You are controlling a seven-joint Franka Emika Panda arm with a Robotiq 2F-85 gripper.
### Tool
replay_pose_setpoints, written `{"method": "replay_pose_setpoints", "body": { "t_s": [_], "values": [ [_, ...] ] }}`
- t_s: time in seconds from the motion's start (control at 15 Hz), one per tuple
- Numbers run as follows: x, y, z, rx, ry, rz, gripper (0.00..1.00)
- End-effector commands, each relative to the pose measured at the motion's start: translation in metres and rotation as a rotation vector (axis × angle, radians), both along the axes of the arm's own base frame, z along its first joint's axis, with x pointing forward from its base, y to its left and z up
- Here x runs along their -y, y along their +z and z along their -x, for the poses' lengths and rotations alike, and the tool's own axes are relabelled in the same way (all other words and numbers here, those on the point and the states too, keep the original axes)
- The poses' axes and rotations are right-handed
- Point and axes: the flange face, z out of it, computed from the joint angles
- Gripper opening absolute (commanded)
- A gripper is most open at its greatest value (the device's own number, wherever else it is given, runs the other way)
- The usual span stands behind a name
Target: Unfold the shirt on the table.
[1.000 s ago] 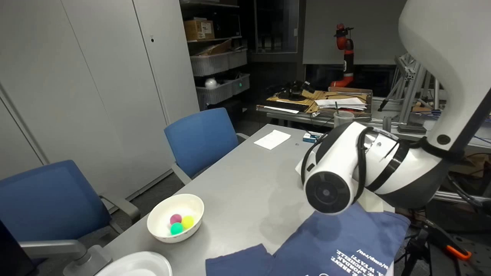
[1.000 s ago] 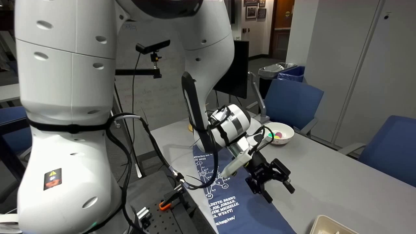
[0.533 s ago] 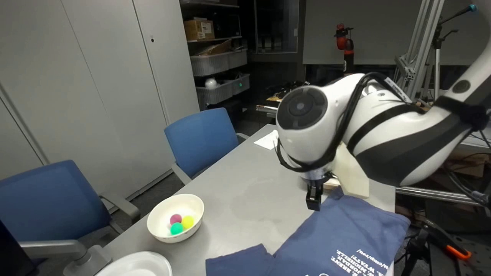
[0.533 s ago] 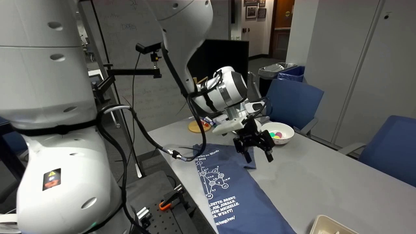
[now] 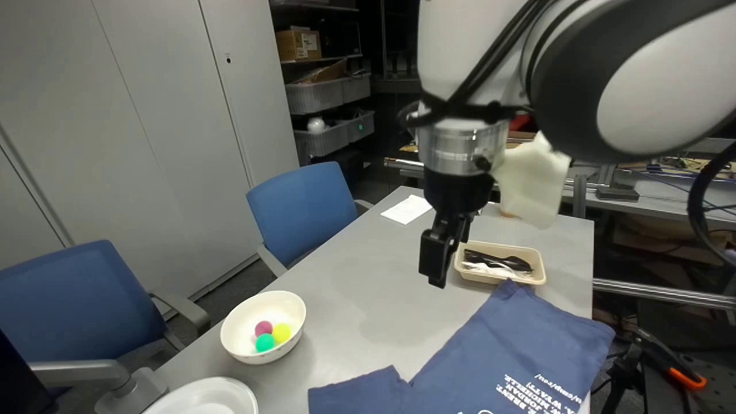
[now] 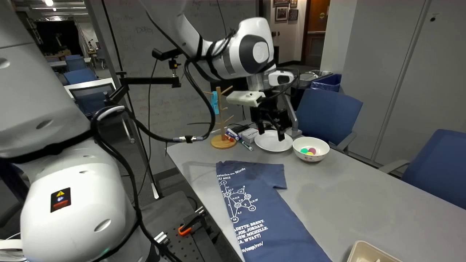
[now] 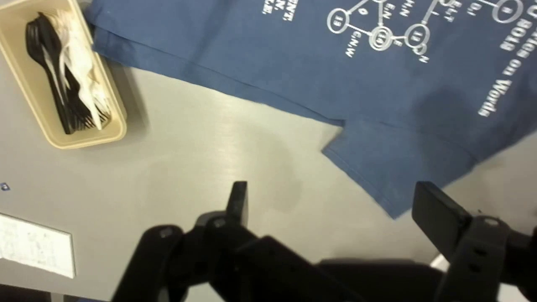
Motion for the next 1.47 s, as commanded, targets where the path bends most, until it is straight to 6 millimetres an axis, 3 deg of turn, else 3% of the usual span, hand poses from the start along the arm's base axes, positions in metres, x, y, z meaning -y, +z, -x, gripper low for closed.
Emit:
{"method": "replay_pose_setpoints", "body": {
  "t_s": [0.0,0.2,0.4,1.07,1.13,1.4],
  "values": [
    [-0.013,0.068,0.021,0.085,-0.023,-0.134,1.00],
    [-0.022,0.106,0.037,0.158,-0.049,-0.186,1.00],
    [-0.025,0.128,0.053,0.197,-0.056,-0.187,1.00],
    [-0.026,0.157,0.137,0.121,-0.109,-0.111,1.00],
    [-0.026,0.150,0.108,0.119,-0.090,-0.091,1.00],
    [-0.025,0.157,0.128,0.124,-0.096,-0.090,1.00]
  ]
}}
